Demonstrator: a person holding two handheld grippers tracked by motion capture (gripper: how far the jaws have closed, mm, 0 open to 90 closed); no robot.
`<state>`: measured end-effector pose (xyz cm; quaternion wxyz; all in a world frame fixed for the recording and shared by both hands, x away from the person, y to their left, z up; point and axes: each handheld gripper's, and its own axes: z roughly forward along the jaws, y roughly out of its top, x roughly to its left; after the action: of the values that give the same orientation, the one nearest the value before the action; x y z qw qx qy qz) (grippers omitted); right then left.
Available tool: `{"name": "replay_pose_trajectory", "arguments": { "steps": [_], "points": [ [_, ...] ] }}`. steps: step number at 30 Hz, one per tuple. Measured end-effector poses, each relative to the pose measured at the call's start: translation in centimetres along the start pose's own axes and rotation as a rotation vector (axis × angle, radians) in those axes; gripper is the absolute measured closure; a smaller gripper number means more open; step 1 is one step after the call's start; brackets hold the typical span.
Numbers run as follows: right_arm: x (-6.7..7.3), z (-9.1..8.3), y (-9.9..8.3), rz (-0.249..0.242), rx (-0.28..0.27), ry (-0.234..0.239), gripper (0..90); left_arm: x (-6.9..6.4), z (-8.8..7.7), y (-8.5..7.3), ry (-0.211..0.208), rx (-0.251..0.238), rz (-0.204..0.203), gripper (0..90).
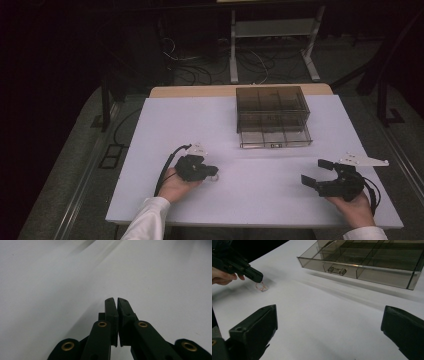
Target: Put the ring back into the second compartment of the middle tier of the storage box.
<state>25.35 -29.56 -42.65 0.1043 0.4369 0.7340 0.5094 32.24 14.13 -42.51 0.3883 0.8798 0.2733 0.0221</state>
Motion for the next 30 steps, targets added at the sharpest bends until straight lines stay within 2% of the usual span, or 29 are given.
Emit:
{"name": "replay_pose_trajectory", "arguments": {
  "steps": [5, 16, 30],
  "points": [
    [0.0, 0.04, -0.01, -0.003, 0.0, 0.0, 0.3, 0.16, -0.28, 0.04, -0.018, -0.018, -0.027, 86.5],
    [-0.05, -0.09, -0.02, 0.003, -0.003, 0.001, 0.3, 0.42, -0.77, 0.2, -0.051, -0.049, -0.06, 86.5],
    [0.0, -0.06, -0.02, 0.002, -0.001, 0.002, 0.3, 0.29, -0.83, 0.74, -0.08, -0.045, -0.066, 86.5]
  ]
}}
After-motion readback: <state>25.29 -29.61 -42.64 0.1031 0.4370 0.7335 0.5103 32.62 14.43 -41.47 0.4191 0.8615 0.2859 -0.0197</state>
